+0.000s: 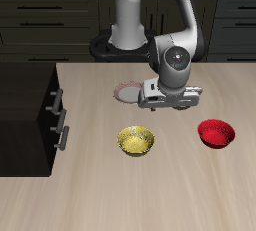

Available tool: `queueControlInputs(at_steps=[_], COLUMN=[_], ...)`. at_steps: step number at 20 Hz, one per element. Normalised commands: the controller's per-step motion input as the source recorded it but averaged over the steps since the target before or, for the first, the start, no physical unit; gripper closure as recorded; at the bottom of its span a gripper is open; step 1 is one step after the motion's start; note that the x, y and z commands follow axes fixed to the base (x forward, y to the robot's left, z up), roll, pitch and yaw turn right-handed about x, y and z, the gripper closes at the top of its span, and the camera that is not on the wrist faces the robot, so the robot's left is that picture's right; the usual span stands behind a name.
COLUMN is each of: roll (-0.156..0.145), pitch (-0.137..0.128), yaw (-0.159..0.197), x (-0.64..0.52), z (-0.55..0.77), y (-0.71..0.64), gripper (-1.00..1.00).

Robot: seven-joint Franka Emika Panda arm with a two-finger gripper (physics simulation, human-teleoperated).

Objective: Place the green bowl on the plate

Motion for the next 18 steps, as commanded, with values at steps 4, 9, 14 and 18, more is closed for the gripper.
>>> queueControlInputs(at_steps=[4,9,14,18], roll=[0.018,0.009,0.016,0.009], pitch=[-0.022,-0.004,0.005,-0.006], yaw=[-0.016,0.006,0.001,0.000], x=[-0.02,-0.03,0.01,-0.01], z=[0.03,0.01,0.01,0.03], y=[-0.01,0.04,0.01,0.02], gripper=[1.00,1.00,1.00,1.00])
